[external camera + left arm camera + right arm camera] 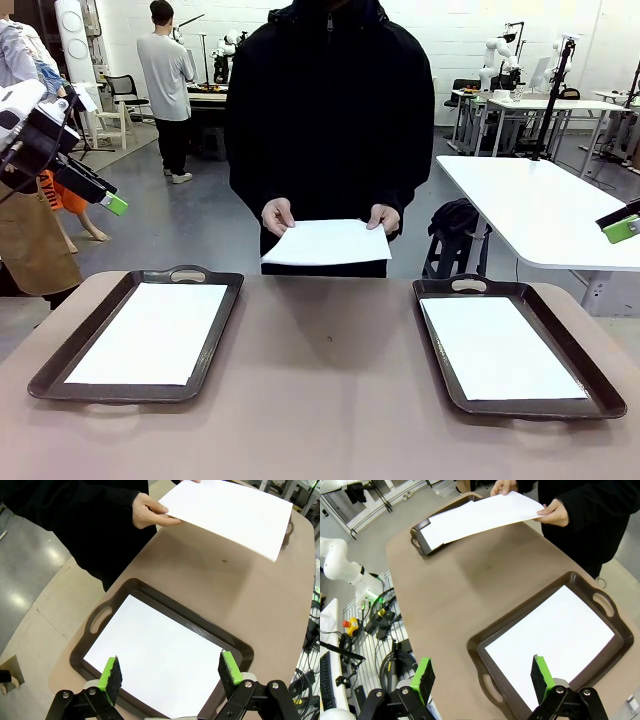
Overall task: Sort the A4 documents.
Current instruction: Receive the A4 Paper.
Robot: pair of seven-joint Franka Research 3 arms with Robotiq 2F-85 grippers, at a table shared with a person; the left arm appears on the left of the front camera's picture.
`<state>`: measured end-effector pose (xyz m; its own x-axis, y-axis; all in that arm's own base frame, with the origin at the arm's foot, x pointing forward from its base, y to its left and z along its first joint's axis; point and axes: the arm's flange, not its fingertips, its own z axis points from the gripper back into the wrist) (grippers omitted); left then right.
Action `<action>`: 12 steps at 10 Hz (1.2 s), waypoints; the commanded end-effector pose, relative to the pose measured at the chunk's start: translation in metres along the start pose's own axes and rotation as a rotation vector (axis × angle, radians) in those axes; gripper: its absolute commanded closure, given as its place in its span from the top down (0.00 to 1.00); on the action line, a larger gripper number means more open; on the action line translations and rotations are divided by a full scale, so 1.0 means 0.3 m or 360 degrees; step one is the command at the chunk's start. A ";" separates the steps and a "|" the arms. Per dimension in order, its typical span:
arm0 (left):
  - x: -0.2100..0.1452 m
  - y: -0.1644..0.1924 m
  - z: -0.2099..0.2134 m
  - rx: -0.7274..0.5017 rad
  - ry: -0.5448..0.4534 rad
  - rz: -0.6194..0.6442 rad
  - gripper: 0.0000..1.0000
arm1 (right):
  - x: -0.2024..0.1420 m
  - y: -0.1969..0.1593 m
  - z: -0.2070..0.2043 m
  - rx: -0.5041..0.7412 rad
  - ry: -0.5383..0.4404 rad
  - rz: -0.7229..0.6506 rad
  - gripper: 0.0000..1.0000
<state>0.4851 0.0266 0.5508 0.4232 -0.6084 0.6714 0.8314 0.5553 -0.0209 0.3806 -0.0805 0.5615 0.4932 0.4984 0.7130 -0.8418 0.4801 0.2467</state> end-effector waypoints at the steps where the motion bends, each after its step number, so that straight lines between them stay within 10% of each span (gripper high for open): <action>1: -0.001 -0.004 0.002 0.0009 0.0001 -0.0020 1.00 | -0.001 0.000 -0.002 -0.0001 -0.0001 0.0000 1.00; 12: -0.001 -0.004 0.002 0.0009 0.0001 -0.0020 1.00 | -0.001 0.000 -0.002 -0.0001 -0.0001 0.0000 1.00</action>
<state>0.4851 0.0266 0.5508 0.4232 -0.6084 0.6714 0.8314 0.5553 -0.0209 0.3806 -0.0805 0.5615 0.4932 0.4984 0.7130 -0.8418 0.4801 0.2467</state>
